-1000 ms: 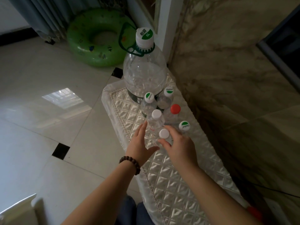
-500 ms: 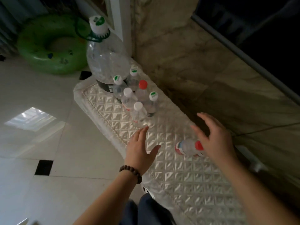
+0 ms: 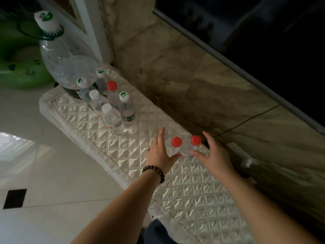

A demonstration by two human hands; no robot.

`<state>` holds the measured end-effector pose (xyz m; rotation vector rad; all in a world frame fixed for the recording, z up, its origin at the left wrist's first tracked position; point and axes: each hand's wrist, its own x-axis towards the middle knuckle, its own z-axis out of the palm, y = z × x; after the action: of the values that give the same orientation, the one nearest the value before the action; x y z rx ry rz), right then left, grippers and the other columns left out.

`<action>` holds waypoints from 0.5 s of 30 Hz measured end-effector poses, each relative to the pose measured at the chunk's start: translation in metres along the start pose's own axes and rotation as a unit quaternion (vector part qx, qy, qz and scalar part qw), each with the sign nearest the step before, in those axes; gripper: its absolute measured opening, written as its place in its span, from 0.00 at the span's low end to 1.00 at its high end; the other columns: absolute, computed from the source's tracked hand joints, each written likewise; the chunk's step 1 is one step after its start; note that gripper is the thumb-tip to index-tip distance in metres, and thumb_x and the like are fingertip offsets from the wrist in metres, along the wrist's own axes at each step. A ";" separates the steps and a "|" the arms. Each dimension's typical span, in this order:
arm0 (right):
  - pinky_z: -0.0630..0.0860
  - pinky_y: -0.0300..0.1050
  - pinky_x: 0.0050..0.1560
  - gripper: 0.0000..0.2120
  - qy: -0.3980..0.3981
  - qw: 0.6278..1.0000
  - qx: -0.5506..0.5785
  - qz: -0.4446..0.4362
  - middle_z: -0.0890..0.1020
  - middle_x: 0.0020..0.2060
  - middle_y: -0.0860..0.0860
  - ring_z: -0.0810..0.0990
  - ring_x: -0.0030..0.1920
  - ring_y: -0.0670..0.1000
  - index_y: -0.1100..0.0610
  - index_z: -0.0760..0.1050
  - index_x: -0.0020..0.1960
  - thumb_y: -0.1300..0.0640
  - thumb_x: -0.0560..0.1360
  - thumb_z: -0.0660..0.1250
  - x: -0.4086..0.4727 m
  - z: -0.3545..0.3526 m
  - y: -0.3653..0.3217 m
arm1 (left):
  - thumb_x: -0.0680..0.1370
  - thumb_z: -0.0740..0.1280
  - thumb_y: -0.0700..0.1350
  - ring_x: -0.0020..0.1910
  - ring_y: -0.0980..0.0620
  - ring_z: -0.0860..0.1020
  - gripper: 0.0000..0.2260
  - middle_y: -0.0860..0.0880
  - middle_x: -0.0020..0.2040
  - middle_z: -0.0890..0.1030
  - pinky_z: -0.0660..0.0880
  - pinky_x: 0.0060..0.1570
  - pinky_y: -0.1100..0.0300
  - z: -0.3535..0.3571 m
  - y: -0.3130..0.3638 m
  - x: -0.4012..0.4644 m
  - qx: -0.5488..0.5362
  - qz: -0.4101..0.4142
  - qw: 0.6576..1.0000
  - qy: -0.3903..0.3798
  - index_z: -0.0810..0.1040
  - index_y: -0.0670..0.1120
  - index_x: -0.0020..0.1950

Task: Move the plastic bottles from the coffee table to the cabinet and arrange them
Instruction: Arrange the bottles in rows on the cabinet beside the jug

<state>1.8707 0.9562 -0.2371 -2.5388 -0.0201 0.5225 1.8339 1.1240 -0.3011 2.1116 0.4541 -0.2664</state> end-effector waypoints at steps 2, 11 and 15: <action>0.66 0.49 0.65 0.39 -0.014 1.000 0.018 0.005 0.64 0.74 0.51 0.64 0.72 0.53 0.50 0.55 0.76 0.46 0.71 0.71 0.008 0.004 -0.002 | 0.67 0.74 0.57 0.67 0.49 0.69 0.44 0.51 0.72 0.67 0.70 0.63 0.45 0.007 0.000 0.002 -0.007 -0.006 1.000 0.017 0.51 0.56 0.74; 0.73 0.46 0.50 0.17 -0.018 0.999 -0.040 -0.004 0.80 0.55 0.52 0.77 0.56 0.53 0.52 0.71 0.62 0.50 0.75 0.67 0.030 0.018 -0.010 | 0.72 0.71 0.51 0.56 0.53 0.76 0.23 0.54 0.62 0.73 0.70 0.49 0.64 0.002 -0.008 -0.002 -0.041 0.007 0.996 0.081 0.69 0.52 0.65; 0.73 0.45 0.46 0.18 0.002 0.998 -0.036 -0.048 0.80 0.51 0.52 0.78 0.51 0.53 0.52 0.70 0.62 0.49 0.75 0.67 0.037 0.019 -0.026 | 0.72 0.72 0.51 0.54 0.54 0.75 0.23 0.53 0.61 0.75 0.69 0.49 0.64 -0.028 -0.019 -0.010 -0.060 -0.006 0.983 0.174 0.70 0.51 0.64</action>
<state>1.9007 0.9919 -0.2519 -2.5940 -0.1601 0.4872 1.8170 1.1549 -0.2961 2.0398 0.6711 0.1255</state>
